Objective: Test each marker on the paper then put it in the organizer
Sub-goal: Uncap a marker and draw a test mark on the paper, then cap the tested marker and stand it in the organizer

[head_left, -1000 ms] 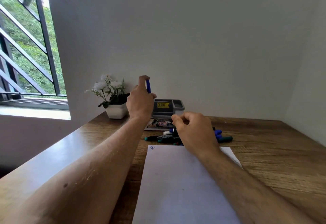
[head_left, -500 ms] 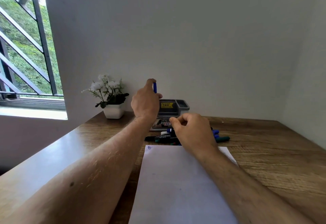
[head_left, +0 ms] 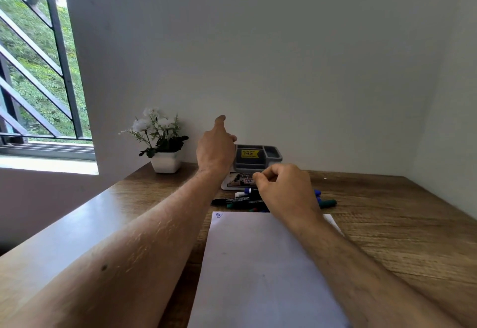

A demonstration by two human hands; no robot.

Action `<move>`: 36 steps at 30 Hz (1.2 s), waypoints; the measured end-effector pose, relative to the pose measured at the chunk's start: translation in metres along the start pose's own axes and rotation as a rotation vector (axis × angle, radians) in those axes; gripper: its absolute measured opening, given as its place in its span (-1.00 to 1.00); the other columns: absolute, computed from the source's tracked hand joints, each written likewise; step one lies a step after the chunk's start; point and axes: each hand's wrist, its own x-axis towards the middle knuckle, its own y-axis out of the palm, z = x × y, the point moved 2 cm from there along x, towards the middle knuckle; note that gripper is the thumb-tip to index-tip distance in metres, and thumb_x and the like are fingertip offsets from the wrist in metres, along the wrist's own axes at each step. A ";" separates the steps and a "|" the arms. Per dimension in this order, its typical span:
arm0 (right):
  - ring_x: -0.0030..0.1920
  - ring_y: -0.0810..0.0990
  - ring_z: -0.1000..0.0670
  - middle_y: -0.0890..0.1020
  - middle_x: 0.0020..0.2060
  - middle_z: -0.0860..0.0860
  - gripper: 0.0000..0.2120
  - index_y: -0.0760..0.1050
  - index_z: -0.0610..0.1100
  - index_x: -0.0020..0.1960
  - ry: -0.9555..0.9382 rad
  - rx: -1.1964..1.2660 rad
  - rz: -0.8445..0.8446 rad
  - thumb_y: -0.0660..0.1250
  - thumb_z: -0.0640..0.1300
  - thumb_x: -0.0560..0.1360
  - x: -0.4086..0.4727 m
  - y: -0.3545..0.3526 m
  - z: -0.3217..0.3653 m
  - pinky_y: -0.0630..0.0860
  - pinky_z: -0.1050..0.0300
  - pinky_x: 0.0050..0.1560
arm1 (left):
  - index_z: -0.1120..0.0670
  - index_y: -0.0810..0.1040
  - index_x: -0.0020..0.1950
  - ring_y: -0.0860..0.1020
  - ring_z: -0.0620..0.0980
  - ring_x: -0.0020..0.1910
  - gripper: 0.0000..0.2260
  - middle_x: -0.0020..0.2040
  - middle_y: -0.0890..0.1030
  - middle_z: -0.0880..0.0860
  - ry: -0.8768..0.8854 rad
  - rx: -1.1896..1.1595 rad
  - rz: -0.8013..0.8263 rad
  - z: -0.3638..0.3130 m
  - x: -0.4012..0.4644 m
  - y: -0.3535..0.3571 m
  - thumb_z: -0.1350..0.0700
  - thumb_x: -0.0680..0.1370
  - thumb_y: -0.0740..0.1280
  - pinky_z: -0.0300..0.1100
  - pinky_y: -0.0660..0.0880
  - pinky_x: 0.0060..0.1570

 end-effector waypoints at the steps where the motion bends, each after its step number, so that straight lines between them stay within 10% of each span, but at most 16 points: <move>1: -0.24 0.60 0.14 0.67 -0.20 0.04 -0.85 0.63 -0.08 -0.07 0.007 -0.002 -0.013 0.35 -0.02 0.57 0.000 -0.002 0.000 0.52 0.34 -0.27 | 0.00 0.30 0.51 0.65 0.00 0.07 -0.53 0.08 0.70 0.02 0.006 -0.014 -0.007 -0.001 -0.001 -0.001 0.24 0.61 0.25 -0.08 0.56 0.01; 6: -0.24 0.56 0.15 0.68 -0.16 0.03 -0.91 0.64 -0.06 -0.06 0.027 -0.064 -0.051 0.35 -0.12 0.55 -0.001 -0.013 0.003 0.52 0.28 -0.23 | -0.01 0.40 0.38 0.55 -0.16 0.00 -0.56 0.13 0.63 0.02 0.078 -0.168 -0.025 -0.016 -0.006 -0.011 0.36 0.57 0.22 -0.42 0.40 -0.21; 17: -0.06 0.62 -0.10 0.67 -0.04 -0.04 -0.77 0.63 -0.03 0.05 0.068 -0.454 0.111 0.36 -0.18 0.41 -0.005 -0.026 0.002 0.58 0.07 -0.10 | -0.02 0.64 0.00 0.63 -0.08 -0.06 -0.80 -0.04 0.67 -0.02 0.217 0.072 0.429 -0.003 -0.066 -0.039 0.26 0.55 0.31 -0.12 0.59 0.05; 36: 0.05 0.61 -0.12 0.63 0.07 -0.06 -0.75 0.62 -0.07 0.13 -0.049 -0.569 0.131 0.38 -0.15 0.45 0.003 -0.018 -0.013 0.54 0.04 -0.03 | -0.05 0.65 -0.03 0.62 -0.06 -0.08 -0.75 -0.05 0.66 -0.04 0.211 0.177 0.471 0.008 -0.076 -0.028 0.30 0.49 0.36 -0.08 0.61 0.04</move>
